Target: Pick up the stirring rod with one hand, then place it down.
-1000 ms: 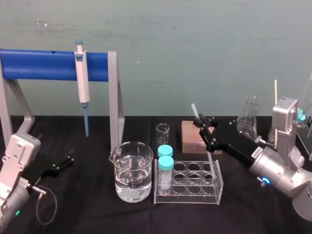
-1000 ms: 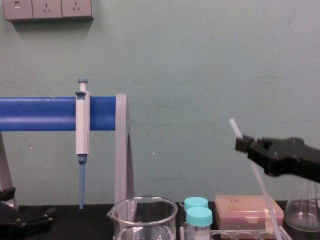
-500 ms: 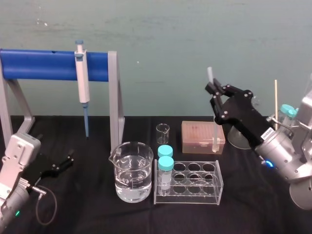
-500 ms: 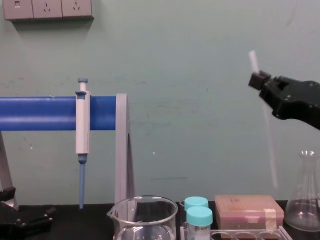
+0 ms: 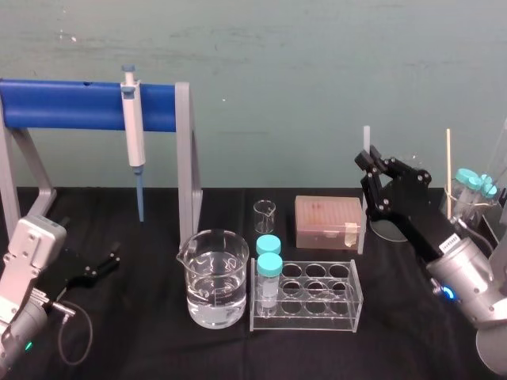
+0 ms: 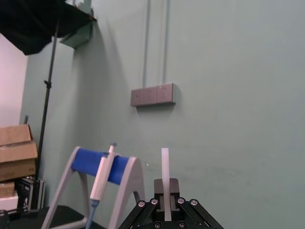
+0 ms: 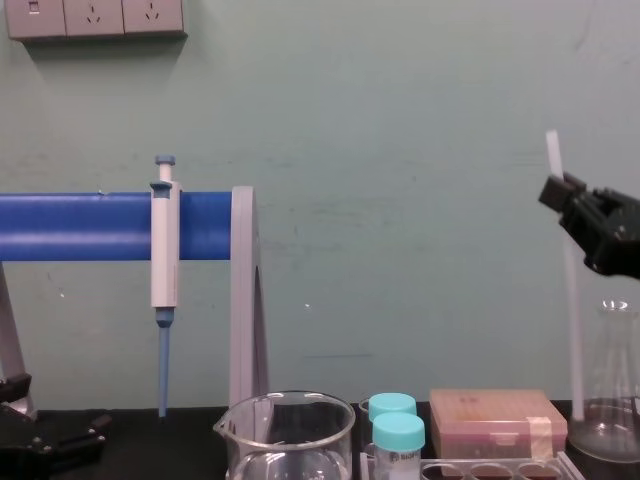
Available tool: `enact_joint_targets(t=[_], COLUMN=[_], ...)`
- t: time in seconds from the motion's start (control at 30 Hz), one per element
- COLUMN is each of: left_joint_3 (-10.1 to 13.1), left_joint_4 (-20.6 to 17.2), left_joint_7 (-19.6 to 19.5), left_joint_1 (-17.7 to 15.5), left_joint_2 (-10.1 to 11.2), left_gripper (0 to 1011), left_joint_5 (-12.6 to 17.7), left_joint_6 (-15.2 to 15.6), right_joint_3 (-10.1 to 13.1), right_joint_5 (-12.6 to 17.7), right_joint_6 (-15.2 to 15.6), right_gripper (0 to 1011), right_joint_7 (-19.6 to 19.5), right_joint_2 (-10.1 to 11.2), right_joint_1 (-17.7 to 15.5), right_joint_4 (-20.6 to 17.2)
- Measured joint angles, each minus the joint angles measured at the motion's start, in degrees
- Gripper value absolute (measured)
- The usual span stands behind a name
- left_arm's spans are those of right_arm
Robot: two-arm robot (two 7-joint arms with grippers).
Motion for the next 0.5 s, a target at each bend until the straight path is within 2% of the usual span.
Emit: enact_joint_targets(t=[0.23,0.5], left_joint_3=[0.00,0.00], left_joint_4=[0.00,0.00], left_joint_7=[0.00,0.00], left_joint_1=[0.00,0.00], left_joint_2=[0.00,0.00], left_gripper=[1000,1000], left_joint_5=[0.00,0.00], left_joint_6=[0.00,0.00], right_joint_3=[0.97,1.31], right_joint_5=[-1.25,-2.12], right_joint_6=[1.66,1.75], right_gripper=[66,66], right_joint_7=[-1.15,-1.78], right_joint_2=[-0.23,-0.49], right_joint_1=[-1.42,-1.61], right_joint_4=[-0.44,-0.54])
